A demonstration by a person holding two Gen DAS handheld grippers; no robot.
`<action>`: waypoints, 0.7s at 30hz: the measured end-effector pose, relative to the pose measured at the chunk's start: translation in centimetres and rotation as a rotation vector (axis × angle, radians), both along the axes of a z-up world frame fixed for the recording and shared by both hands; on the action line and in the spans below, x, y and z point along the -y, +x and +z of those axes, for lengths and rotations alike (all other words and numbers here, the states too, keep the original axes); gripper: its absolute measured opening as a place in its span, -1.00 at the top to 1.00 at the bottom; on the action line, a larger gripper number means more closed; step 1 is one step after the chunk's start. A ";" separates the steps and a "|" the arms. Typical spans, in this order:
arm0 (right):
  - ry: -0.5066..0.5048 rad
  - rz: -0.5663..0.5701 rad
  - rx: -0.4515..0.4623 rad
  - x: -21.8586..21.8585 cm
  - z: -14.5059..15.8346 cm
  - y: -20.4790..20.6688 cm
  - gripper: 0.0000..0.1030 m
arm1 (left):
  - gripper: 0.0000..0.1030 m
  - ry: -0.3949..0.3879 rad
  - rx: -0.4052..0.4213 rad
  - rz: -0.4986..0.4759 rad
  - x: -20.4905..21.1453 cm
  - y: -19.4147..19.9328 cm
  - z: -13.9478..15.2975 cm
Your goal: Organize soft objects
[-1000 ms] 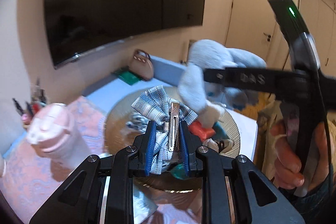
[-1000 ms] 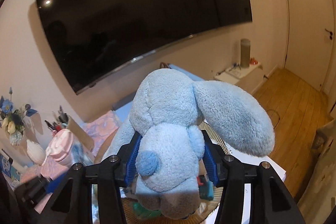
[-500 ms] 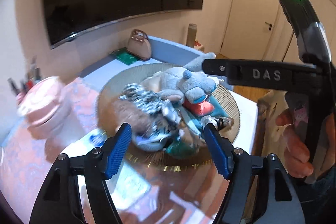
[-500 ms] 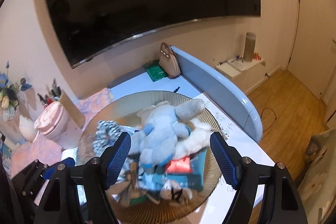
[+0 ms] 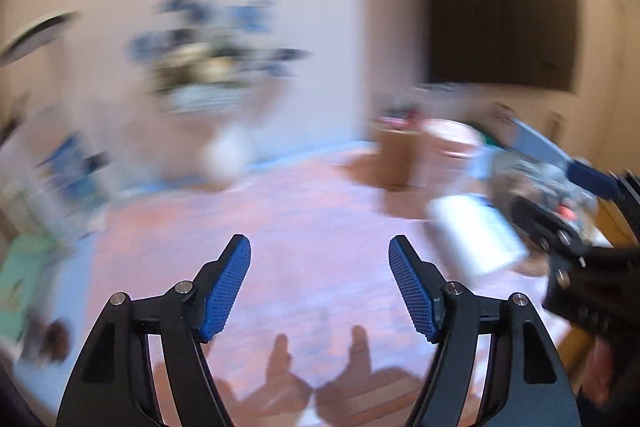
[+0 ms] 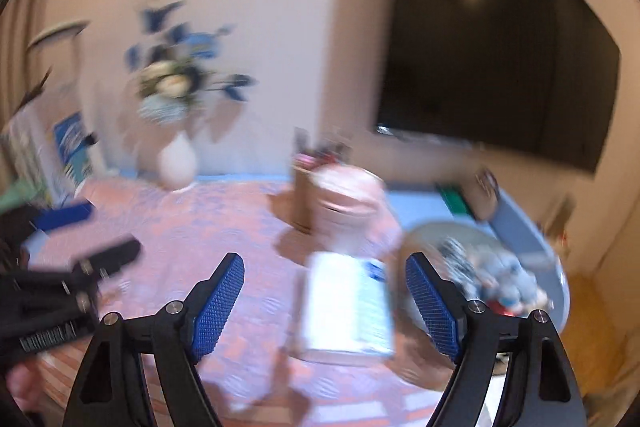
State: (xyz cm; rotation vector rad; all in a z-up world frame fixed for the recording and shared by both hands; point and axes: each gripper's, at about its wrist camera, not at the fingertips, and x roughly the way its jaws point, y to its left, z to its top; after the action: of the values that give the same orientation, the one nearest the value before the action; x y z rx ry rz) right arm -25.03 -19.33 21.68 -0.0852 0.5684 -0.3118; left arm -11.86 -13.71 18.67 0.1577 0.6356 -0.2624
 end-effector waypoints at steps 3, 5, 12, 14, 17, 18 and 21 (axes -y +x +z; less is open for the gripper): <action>0.083 0.102 0.034 -4.7 -0.2 0.3 -0.61 | -0.36 -0.037 0.021 0.120 -5.1 -1.5 0.4; 0.148 0.150 0.035 -6.6 -0.6 0.5 -0.73 | -0.36 -0.042 0.035 0.168 -7.2 -2.4 0.4; 0.232 0.153 -0.020 -10.6 -4.0 1.4 -0.76 | -0.36 -0.047 0.032 0.240 -10.1 -2.8 -2.7; 0.245 0.140 -0.027 -10.6 -4.2 1.6 -0.76 | -0.36 -0.042 0.039 0.243 -10.3 -3.0 -3.1; 0.234 0.112 -0.024 -10.8 -3.9 1.8 -0.76 | -0.38 -0.052 0.053 0.242 -10.8 -3.3 -3.0; 0.219 0.098 -0.027 -10.9 -3.9 1.8 -0.76 | -0.45 -0.065 0.051 0.240 -10.9 -3.2 -3.1; 0.196 0.082 -0.046 -11.2 -4.3 2.1 -0.76 | -0.58 -0.086 0.035 0.240 -11.4 -3.1 -4.3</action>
State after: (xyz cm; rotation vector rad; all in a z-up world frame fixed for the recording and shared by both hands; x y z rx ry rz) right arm -22.94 -8.15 17.41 0.0736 0.6367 -0.1736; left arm -14.97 -2.29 14.34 0.0028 0.6008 -0.0551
